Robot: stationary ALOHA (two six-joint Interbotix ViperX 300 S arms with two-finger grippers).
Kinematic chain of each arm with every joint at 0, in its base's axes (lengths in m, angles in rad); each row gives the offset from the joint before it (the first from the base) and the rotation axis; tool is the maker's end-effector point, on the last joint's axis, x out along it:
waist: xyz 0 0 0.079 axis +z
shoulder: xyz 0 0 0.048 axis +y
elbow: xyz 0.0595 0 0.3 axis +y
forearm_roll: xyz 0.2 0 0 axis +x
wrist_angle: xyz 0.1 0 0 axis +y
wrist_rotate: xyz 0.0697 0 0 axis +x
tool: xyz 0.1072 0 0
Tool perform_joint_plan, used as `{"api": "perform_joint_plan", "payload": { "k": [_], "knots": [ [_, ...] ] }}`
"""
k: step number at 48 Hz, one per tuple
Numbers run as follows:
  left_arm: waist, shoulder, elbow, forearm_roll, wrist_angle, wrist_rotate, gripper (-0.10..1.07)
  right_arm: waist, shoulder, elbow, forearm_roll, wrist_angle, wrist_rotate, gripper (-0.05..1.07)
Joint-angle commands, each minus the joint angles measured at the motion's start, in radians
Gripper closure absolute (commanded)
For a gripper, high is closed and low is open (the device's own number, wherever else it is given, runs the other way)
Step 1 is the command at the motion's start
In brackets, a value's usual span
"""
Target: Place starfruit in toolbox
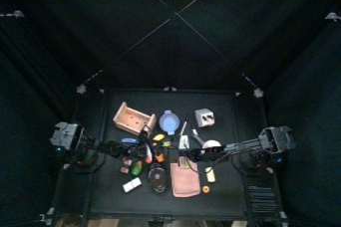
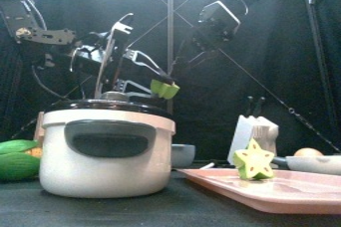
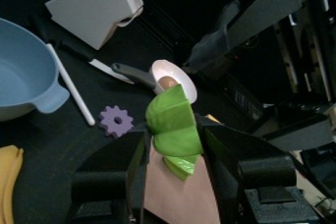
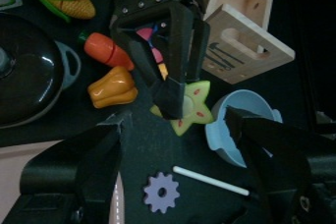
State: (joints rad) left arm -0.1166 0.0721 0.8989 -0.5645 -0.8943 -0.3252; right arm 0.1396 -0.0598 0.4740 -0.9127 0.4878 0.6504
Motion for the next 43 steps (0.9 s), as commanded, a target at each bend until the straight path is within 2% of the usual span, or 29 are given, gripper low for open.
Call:
{"api": "perform_joint_plan", "payload": {
  "k": [1,8,12,20,26,32,36,43],
  "knots": [
    [0.002,-0.029,0.003,0.003,-0.006,0.006,0.36,-0.002,-0.071,-0.003,0.006,-0.002,0.003,-0.01],
    [0.014,-0.086,0.035,0.009,-0.011,0.014,0.36,-0.002,-0.12,0.015,0.044,-0.037,0.008,-0.01],
    [0.046,-0.15,0.074,0.043,-0.009,0.015,0.36,-0.002,-0.141,0.032,0.074,-0.1,0.031,-0.01],
    [0.106,-0.284,0.146,0.097,0.003,0.023,0.36,-0.002,-0.166,0.078,0.081,-0.155,0.098,-0.01],
    [0.167,-0.4,0.202,0.147,0.058,0.051,0.36,-0.002,-0.17,0.112,0.081,-0.17,0.155,-0.01],
    [0.236,-0.512,0.224,0.167,0.19,0.098,0.36,-0.003,-0.169,0.138,0.086,-0.176,0.186,-0.01],
    [0.299,-0.589,0.225,0.17,0.342,0.152,0.36,-0.002,-0.166,0.15,0.097,-0.178,0.189,-0.01],
    [0.407,-0.664,0.219,0.175,0.561,0.247,0.36,-0.002,-0.164,0.166,0.127,-0.176,0.189,-0.01]
  ]
}}
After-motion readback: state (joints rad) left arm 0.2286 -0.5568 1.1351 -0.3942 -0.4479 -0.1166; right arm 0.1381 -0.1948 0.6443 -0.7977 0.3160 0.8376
